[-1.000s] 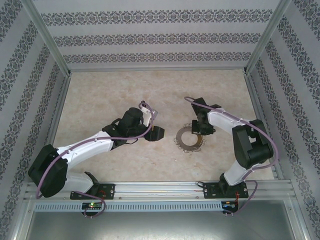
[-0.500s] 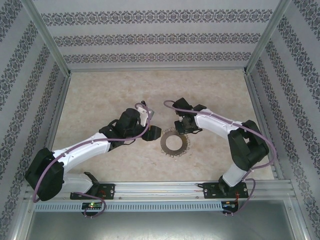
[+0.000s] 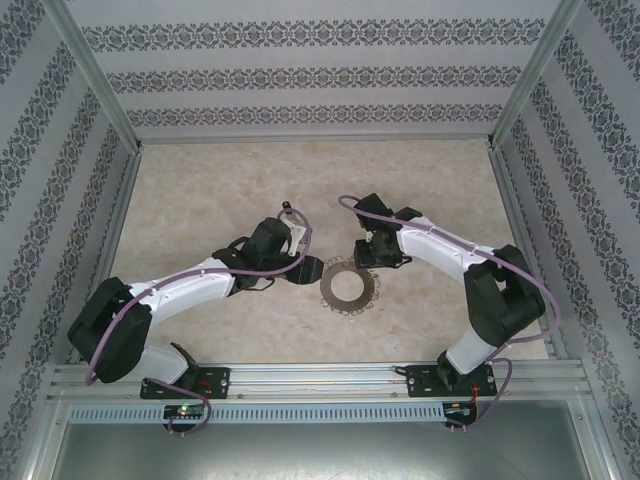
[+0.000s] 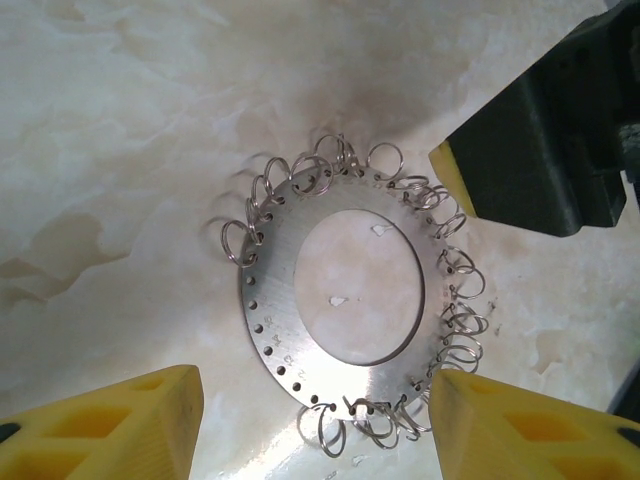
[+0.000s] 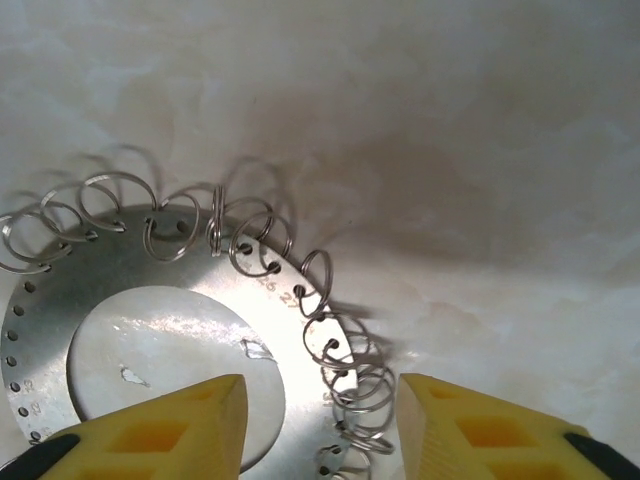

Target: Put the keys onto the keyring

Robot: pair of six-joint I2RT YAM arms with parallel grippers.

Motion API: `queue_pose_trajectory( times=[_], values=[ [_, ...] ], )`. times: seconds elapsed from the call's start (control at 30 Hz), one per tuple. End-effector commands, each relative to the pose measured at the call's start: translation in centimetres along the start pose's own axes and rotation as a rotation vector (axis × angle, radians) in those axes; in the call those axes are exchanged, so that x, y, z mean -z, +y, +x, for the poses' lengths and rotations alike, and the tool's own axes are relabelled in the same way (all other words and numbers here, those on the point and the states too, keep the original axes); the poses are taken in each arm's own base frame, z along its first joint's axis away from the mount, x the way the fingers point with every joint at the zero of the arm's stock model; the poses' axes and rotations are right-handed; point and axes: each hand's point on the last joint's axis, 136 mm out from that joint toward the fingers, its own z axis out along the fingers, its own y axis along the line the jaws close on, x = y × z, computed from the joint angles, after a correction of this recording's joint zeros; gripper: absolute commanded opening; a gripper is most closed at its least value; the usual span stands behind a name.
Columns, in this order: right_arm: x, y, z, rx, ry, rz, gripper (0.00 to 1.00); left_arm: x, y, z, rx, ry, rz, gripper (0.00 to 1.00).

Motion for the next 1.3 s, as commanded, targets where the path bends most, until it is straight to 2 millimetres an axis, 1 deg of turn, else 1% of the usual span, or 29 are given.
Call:
queue_pose_trajectory(
  times=[0.0, 0.13, 0.33, 0.47, 0.7, 0.9, 1.03, 1.27],
  values=[
    [-0.1, 0.7, 0.5, -0.063, 0.053, -0.036, 0.42, 0.0, 0.2, -1.1, -0.018, -0.014, -0.011, 0.62],
    [-0.3, 0.9, 0.7, -0.103, 0.052, -0.074, 0.40, 0.1, 0.1, -1.2, -0.026, -0.024, -0.005, 0.62],
    [-1.0, -0.1, -0.6, -0.124, 0.034, -0.044, 0.38, 0.2, -0.1, -1.2, -0.029, -0.028, 0.002, 0.62],
    [-1.8, -0.6, -1.0, -0.134, 0.043, -0.034, 0.35, 0.4, -0.2, -1.2, -0.030, -0.033, 0.004, 0.62],
    [-2.6, -0.6, -1.6, -0.136, 0.041, -0.044, 0.29, 0.7, -0.3, -1.4, -0.032, -0.041, 0.007, 0.62],
    [-2.8, -0.6, -2.0, -0.143, 0.033, -0.063, 0.26, 0.8, -0.3, -1.3, -0.027, -0.044, 0.008, 0.62],
    [-3.1, -0.6, -2.1, -0.148, 0.037, -0.068, 0.24, 1.0, -0.3, -1.3, -0.027, -0.046, 0.009, 0.62],
    [-3.7, -0.2, -2.0, -0.145, 0.052, -0.088, 0.21, 1.2, -0.4, -1.4, -0.027, -0.054, 0.009, 0.62]
  ],
)
